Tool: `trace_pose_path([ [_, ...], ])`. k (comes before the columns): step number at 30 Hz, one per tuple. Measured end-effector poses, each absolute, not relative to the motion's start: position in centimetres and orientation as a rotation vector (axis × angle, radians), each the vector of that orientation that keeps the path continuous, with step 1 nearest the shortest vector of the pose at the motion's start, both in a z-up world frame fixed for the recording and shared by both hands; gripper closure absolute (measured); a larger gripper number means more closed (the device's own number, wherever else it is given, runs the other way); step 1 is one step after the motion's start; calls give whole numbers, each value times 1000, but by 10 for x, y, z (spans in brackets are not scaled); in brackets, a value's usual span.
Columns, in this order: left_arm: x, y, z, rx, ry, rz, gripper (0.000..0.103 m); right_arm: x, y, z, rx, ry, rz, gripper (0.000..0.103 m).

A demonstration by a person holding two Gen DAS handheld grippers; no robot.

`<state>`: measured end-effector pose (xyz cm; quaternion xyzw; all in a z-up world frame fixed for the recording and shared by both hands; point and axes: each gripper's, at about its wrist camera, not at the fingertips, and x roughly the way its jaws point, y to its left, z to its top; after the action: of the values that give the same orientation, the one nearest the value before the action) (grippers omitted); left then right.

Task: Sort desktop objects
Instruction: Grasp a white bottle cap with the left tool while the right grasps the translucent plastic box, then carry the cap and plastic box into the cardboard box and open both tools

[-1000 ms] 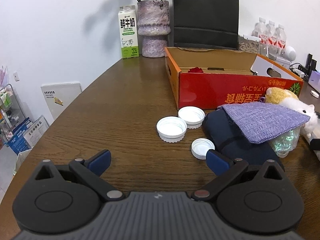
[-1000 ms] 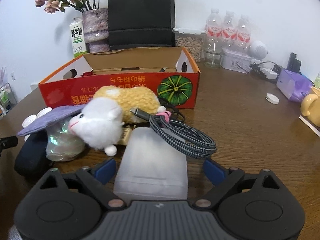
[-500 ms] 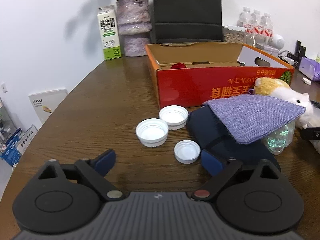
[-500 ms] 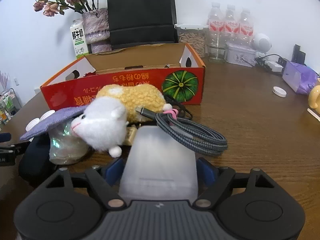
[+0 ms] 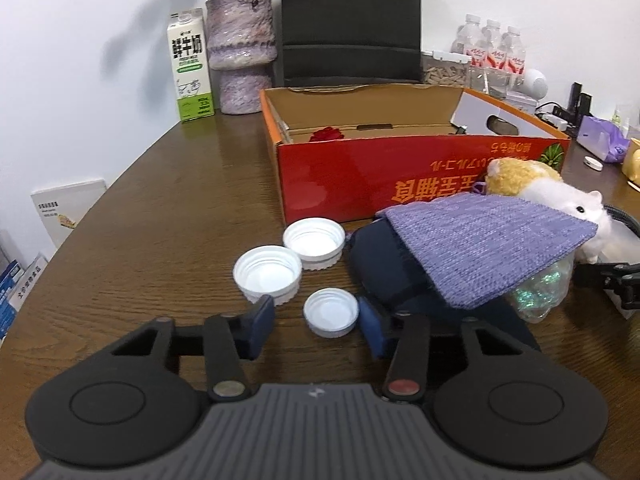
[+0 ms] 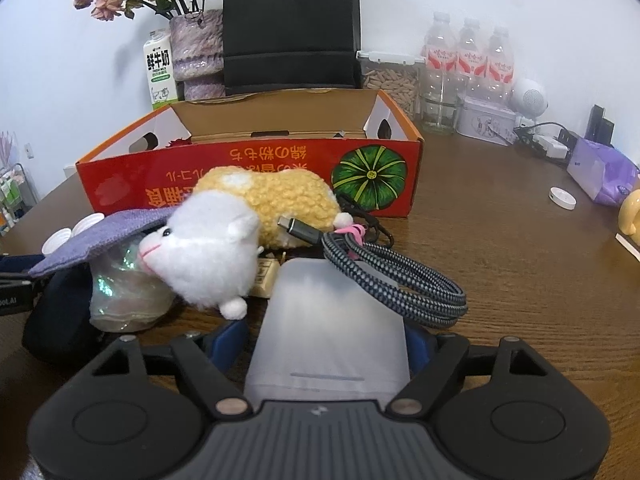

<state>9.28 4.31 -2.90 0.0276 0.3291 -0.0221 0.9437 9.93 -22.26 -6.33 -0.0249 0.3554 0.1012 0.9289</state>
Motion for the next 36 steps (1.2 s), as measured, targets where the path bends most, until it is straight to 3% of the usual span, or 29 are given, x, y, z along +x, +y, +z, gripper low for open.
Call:
trace_pose_path([
  [4, 93, 43, -29, 38, 668, -78, 73, 99, -221, -64, -58, 722, 208, 25],
  [7, 92, 41, -30, 45, 664, -71, 74, 97, -222, -63, -58, 705, 205, 39],
  [36, 49, 44, 8, 10, 534, -19, 74, 33, -229, -19, -20, 548, 260, 39],
])
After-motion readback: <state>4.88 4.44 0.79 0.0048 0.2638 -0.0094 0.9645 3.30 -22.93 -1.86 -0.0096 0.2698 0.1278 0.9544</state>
